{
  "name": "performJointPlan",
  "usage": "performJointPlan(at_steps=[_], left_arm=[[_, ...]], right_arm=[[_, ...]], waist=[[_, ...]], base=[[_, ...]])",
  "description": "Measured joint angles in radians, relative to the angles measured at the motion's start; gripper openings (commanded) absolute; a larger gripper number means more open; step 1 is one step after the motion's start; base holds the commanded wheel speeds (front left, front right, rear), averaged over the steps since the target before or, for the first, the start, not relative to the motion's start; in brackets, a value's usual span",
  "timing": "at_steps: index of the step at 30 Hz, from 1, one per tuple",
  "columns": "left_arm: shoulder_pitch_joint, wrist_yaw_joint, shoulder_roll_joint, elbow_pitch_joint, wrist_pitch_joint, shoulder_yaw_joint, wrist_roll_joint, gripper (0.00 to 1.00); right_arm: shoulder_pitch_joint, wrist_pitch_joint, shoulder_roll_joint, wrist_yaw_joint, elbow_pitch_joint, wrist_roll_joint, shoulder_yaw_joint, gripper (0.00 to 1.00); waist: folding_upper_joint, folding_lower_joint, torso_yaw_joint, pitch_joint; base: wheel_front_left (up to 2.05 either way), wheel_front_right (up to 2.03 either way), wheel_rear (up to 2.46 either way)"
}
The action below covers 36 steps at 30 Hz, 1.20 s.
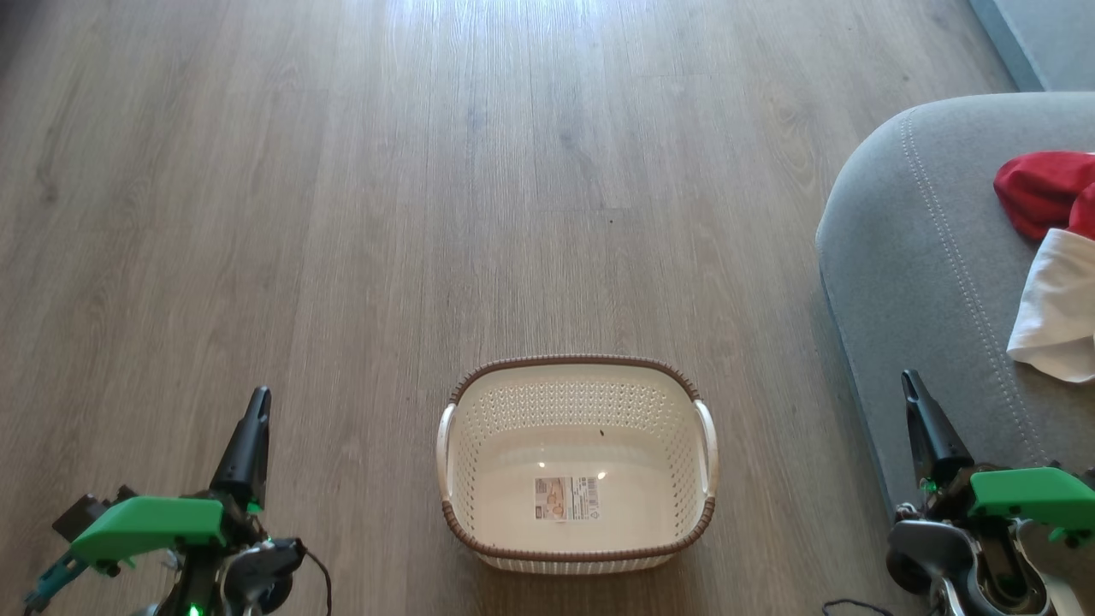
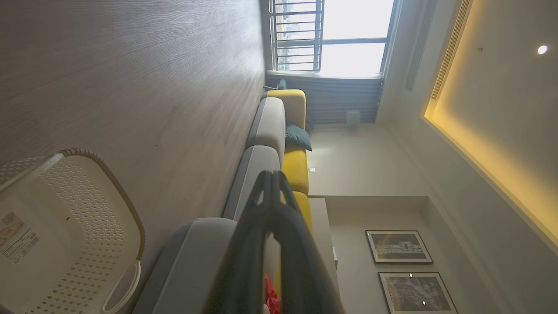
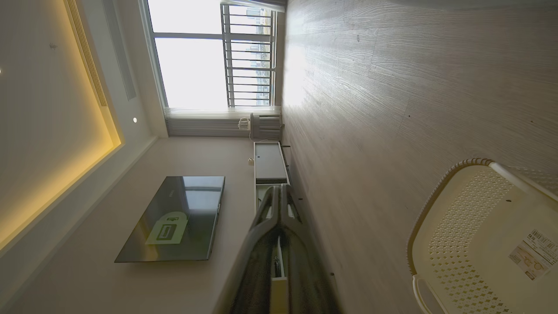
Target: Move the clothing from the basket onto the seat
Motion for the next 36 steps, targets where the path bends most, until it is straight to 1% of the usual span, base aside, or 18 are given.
performJointPlan(at_steps=[36], left_arm=[[0.0, 0.0, 0.0, 0.0, 0.0, 0.002, 0.0, 0.0]], right_arm=[[0.0, 0.0, 0.0, 0.0, 0.0, 0.0, 0.0, 0.0]], waist=[[0.0, 0.0, 0.0, 0.0]], base=[[0.0, 0.0, 0.0]])
